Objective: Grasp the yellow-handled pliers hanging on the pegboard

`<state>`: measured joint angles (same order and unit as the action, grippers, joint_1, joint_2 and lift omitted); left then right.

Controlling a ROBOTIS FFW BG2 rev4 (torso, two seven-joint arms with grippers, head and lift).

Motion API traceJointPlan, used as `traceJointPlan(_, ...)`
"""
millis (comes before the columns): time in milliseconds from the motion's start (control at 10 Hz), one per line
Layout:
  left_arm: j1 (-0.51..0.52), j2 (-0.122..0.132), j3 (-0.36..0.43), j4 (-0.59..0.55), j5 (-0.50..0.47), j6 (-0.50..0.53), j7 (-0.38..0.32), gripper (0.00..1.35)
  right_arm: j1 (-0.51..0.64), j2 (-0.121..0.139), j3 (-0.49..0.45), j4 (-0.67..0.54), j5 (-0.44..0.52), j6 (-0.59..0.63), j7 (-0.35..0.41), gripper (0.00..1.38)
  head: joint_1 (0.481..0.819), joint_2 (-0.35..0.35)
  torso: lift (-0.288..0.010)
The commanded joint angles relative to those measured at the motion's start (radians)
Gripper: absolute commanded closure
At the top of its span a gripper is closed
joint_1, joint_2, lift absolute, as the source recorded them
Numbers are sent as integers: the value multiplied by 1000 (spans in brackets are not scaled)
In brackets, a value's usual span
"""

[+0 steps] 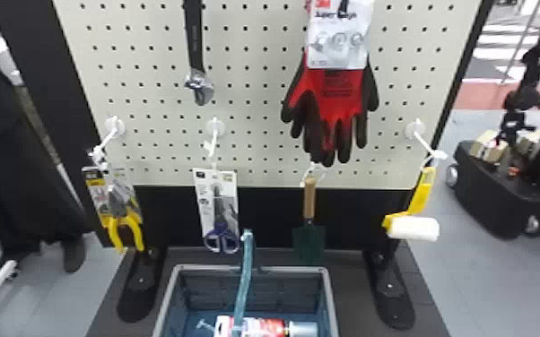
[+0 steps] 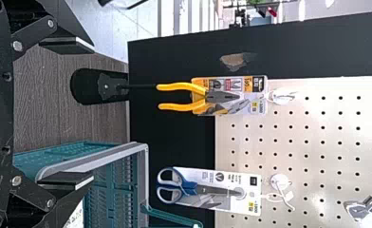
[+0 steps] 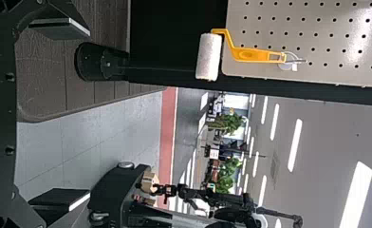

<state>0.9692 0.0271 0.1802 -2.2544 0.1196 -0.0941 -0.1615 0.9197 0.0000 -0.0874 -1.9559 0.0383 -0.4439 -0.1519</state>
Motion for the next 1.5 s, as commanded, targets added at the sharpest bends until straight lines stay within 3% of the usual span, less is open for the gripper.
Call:
traceJointPlan(0, -11, -1, 18, -7, 5, 33, -15, 334, 0, 1, 0, 1, 0, 1, 0, 119, 549, 0, -100)
traceJointPlan(300, -58, -6, 82, -25, -15, 71, -85, 335, 4, 1, 0, -2, 0, 2, 0, 119, 549, 0, -100)
traceJointPlan(600, -198, -22, 206, -10, -89, 148, -283, 335, 2, 1, 0, -2, 0, 5, 0, 119, 549, 0, -100)
traceJointPlan(800, -243, -30, 249, 5, -92, 159, -319, 335, 2, 1, 6, 1, -2, 7, 0, 119, 549, 0, -100)
traceJointPlan(900, -288, -26, 271, 39, -94, 168, -368, 335, 2, 1, 8, 1, -2, 8, 0, 121, 549, 0, -100)
traceJointPlan(1100, -408, 11, 304, 147, -97, 186, -474, 335, 0, 1, 11, 1, -2, 13, 2, 124, 549, 0, -100)
traceJointPlan(1400, -612, 99, 300, 378, -72, 185, -579, 340, -4, 1, 11, 1, -2, 16, 8, 124, 549, 0, -100)
